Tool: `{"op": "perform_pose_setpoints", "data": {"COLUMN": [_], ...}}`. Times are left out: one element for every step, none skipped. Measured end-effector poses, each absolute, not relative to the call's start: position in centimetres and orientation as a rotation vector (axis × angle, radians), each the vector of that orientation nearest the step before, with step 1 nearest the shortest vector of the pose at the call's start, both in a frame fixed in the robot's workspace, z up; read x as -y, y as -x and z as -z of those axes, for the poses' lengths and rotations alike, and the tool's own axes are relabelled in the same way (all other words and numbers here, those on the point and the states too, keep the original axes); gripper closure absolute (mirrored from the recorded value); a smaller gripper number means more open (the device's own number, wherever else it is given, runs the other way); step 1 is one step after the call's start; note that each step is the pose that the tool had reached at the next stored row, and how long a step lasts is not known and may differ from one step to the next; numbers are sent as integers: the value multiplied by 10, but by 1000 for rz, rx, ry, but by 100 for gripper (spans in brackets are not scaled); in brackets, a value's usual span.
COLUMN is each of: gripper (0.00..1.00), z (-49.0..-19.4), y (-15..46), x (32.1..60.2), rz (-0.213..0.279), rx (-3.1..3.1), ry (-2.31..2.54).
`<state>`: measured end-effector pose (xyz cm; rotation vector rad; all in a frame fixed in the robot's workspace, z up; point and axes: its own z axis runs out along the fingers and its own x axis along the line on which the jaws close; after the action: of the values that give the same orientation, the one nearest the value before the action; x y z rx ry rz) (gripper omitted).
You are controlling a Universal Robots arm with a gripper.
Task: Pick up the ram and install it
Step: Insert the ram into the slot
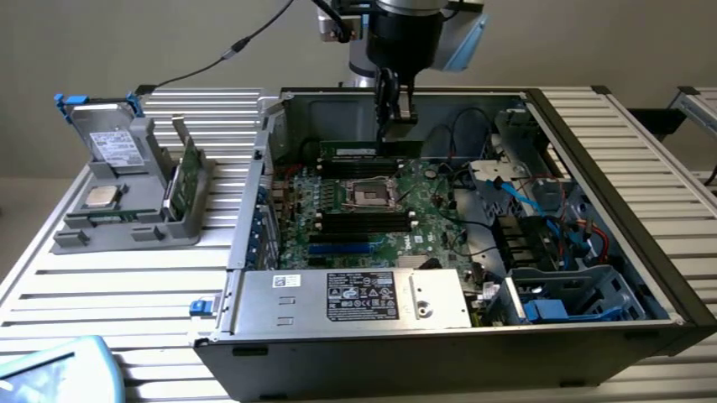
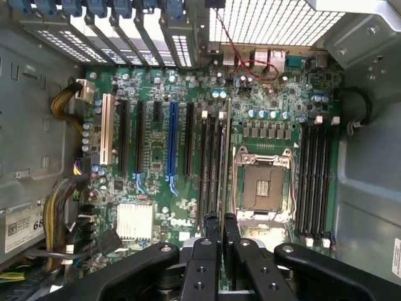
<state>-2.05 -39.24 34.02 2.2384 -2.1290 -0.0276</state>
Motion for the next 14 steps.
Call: {"op": "perform_pose_setpoints", "data": {"gripper": [86, 86, 86, 86, 86, 86, 86, 86, 86, 86, 86, 86, 86, 86], "z": [-338, -336, -335, -333, -331, -329, -327, -326, -324, -322, -320, -318, -317, -315], "y": [19, 17, 15, 15, 15, 15, 15, 15, 15, 15, 16, 16, 17, 17], "x": [392, 392, 392, 392, 392, 392, 392, 392, 393, 393, 393, 393, 393, 393], "rz": [26, 26, 26, 26, 26, 26, 26, 26, 26, 26, 26, 26, 26, 26], "rx": [2125, 2123, 2122, 2122, 2122, 2122, 2122, 2122, 2122, 2122, 2123, 2123, 2124, 2126], "ry": [-2241, -2243, -2244, -2244, -2244, -2243, -2243, -2243, -2244, -2244, -2243, -2242, -2241, -2240]}}
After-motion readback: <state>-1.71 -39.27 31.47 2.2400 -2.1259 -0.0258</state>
